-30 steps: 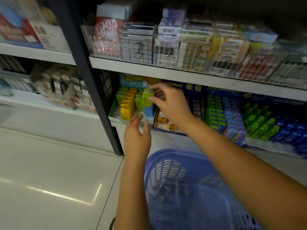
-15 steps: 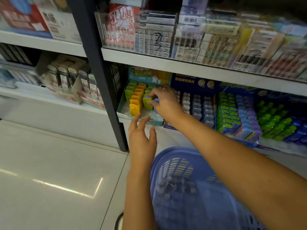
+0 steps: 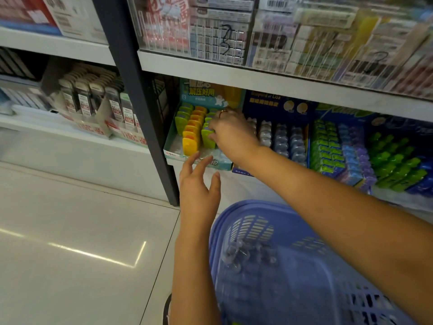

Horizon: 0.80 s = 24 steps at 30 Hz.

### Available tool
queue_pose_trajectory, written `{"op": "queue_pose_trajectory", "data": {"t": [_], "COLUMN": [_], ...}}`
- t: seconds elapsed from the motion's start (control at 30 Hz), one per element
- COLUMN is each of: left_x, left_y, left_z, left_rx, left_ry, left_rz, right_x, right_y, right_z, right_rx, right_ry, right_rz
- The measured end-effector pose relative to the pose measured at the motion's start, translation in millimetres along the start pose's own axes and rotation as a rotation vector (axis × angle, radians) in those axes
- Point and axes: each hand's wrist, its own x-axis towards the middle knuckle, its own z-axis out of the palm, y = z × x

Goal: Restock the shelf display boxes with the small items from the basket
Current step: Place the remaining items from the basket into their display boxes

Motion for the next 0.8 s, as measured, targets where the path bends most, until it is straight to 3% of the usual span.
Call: {"op": "queue_pose_trajectory", "data": {"t": [0.27,0.4,0.47,0.53,0.6,0.67,0.8], "left_x": [2,-5,-12,-20,-27,-37,-68], "left_y": [2,7,13,18,24,25,6], "left_z": [-4,-12,-16,-17,-13,1,49], "left_rx": [0.065,0.117,0.094,0.019,0.013,0.095,0.438], "left_ry": [-0.062,-0.097,-0.074,-0.066,-0.130,-0.278,-0.836], "left_rz": [0.008,0.039,0.078,0.106,0.117,0.097,-0.019], "right_x": [-14,-22,-43,-79,-125,-171,-248], "right_y": [-6,-8,-6,1,12,25,33], "right_z": [-1,-10,-15,-15,-6,16,83], "right_rx": [-0.127,-0.209,-0.134,0.073,0.322,0.468,0.513], "right_ry": [0.039,-0.049,-0.040,0.078,0.146,-0.017,-0.659], "right_rz": [-0.070,-0.103,-0.123,-0.101,0.018,0.175,0.339]}}
